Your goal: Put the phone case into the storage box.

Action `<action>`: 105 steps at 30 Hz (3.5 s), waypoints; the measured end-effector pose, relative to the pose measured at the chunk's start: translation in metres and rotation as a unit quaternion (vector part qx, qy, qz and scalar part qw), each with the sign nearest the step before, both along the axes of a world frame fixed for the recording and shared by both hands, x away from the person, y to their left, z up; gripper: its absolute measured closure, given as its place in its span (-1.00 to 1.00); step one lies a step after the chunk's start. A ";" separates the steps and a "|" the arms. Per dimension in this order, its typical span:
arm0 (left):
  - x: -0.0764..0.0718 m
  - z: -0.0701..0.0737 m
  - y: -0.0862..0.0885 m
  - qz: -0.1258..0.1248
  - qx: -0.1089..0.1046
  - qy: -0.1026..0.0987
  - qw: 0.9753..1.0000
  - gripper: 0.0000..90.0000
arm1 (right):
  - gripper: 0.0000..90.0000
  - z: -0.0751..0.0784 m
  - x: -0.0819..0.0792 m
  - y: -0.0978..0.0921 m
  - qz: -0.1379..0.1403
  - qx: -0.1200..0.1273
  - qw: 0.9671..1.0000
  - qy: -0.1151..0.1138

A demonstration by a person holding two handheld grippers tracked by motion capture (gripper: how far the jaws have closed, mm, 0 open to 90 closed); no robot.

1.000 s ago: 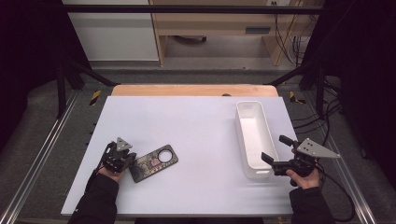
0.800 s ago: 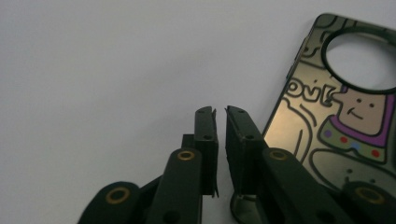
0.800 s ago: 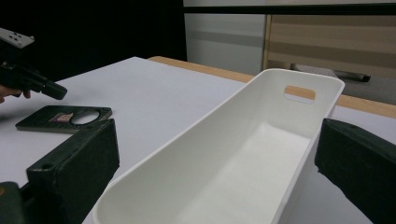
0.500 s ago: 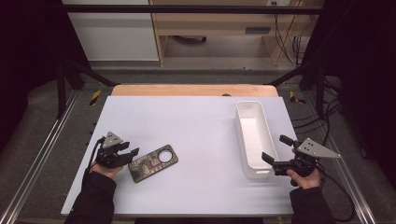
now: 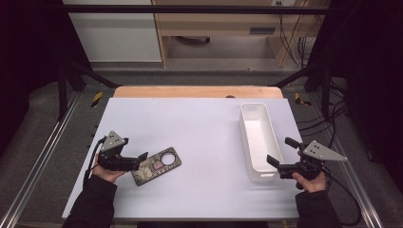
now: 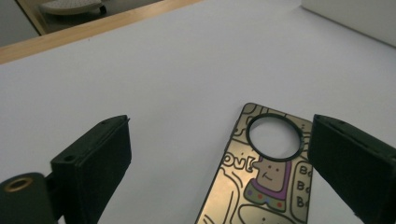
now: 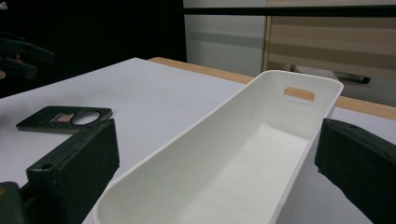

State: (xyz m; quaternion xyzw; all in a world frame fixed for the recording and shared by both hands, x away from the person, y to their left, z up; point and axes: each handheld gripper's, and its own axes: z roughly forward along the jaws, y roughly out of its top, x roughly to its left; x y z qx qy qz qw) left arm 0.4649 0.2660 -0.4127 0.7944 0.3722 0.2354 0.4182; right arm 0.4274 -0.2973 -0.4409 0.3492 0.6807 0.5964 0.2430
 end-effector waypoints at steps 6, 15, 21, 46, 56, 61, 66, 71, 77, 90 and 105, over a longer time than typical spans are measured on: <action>-0.006 0.011 -0.009 -0.026 -0.014 -0.009 1.000 -0.97 | -0.99 0.000 0.000 0.000 0.001 0.000 1.000 -0.001; -0.013 0.025 -0.021 -0.046 -0.018 -0.030 0.998 -1.00 | -0.99 0.001 0.000 0.000 0.000 0.000 1.000 -0.002; -0.009 0.029 -0.024 -0.057 -0.008 -0.032 0.998 -1.00 | -0.99 0.001 0.000 0.000 0.000 0.000 1.000 -0.003; 0.026 -0.003 -0.033 -0.099 0.046 0.042 0.993 -1.00 | -0.99 0.001 0.000 0.000 0.001 -0.001 1.000 -0.002; 0.029 -0.016 -0.039 -0.111 0.064 0.062 0.990 -1.00 | -0.99 0.001 -0.001 0.000 0.003 0.001 1.000 0.000; 0.031 -0.024 -0.042 -0.118 0.075 0.080 0.987 -1.00 | -0.99 0.001 0.000 0.000 0.003 0.001 1.000 0.001; 0.033 -0.032 -0.046 -0.121 0.097 0.092 0.984 -1.00 | -0.99 0.001 0.000 0.000 0.003 0.002 1.000 -0.001; 0.035 -0.040 -0.049 -0.118 0.109 0.108 0.981 -1.00 | -0.99 0.001 0.000 0.000 0.003 0.002 1.000 0.000; 0.035 -0.046 -0.053 -0.122 0.123 0.122 0.977 -1.00 | -0.99 0.001 0.000 0.000 0.005 0.002 1.000 0.000; 0.038 -0.057 -0.054 -0.121 0.140 0.150 0.971 -1.00 | -0.99 0.001 -0.001 0.000 0.005 0.002 1.000 0.000; 0.038 -0.061 -0.056 -0.127 0.151 0.157 0.968 -0.82 | -0.99 0.001 0.000 0.001 0.005 0.000 1.000 0.000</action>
